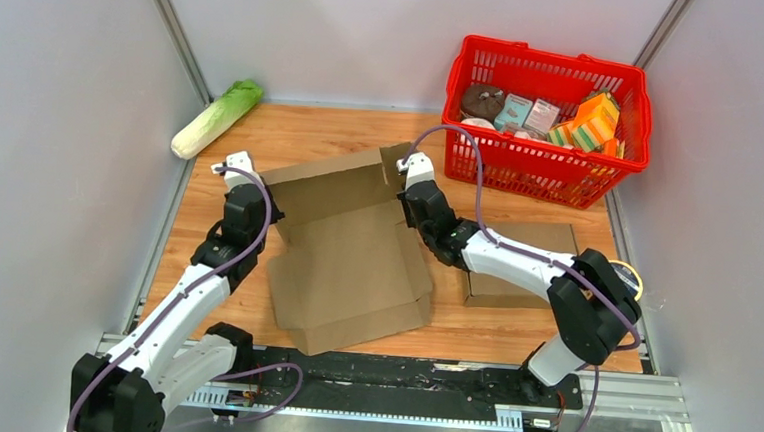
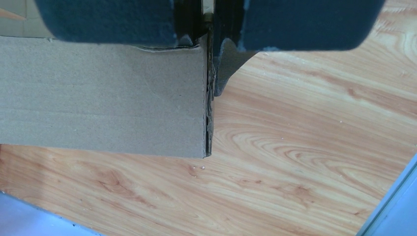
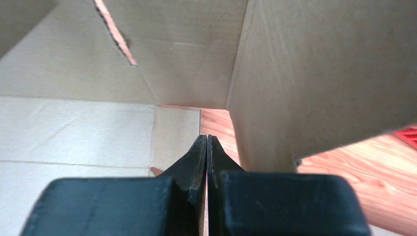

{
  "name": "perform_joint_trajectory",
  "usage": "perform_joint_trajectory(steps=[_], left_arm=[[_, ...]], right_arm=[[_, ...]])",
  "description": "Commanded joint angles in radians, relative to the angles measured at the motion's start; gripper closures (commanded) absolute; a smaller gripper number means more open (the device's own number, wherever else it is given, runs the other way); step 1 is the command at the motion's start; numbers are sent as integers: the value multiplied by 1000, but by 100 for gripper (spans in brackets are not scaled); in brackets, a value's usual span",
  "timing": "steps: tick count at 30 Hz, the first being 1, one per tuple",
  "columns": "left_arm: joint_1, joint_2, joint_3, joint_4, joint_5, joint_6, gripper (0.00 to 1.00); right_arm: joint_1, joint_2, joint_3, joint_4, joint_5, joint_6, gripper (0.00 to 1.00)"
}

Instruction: Fold the paper box

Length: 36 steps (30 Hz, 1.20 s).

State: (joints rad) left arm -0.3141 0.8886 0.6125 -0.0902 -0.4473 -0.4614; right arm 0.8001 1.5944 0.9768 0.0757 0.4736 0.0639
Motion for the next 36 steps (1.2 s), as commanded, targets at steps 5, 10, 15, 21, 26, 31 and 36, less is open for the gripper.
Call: perform_joint_trajectory(steps=[5,10,15,21,26,31,36], left_arm=[[24,-5,30,75,28,-140,100],[27,-7,26,86,32,-158,100],[27,-5,24,87,22,-138,100],[27,-13,21,133,-48,-19,100],[29,19,38,144,-45,17,100],[29,61,38,182,-18,36,100],[29,104,32,237,-4,61,100]], right_arm=[[1,-73,-18,101,-363,164,91],[-16,-91,-3,164,-638,329,87],[-18,-71,101,-56,-555,307,59],[-19,-298,24,-264,-416,223,21],[-81,-406,-130,-236,-495,301,21],[-91,-332,-243,65,-532,395,51],[-125,-185,-242,229,-491,428,80]])
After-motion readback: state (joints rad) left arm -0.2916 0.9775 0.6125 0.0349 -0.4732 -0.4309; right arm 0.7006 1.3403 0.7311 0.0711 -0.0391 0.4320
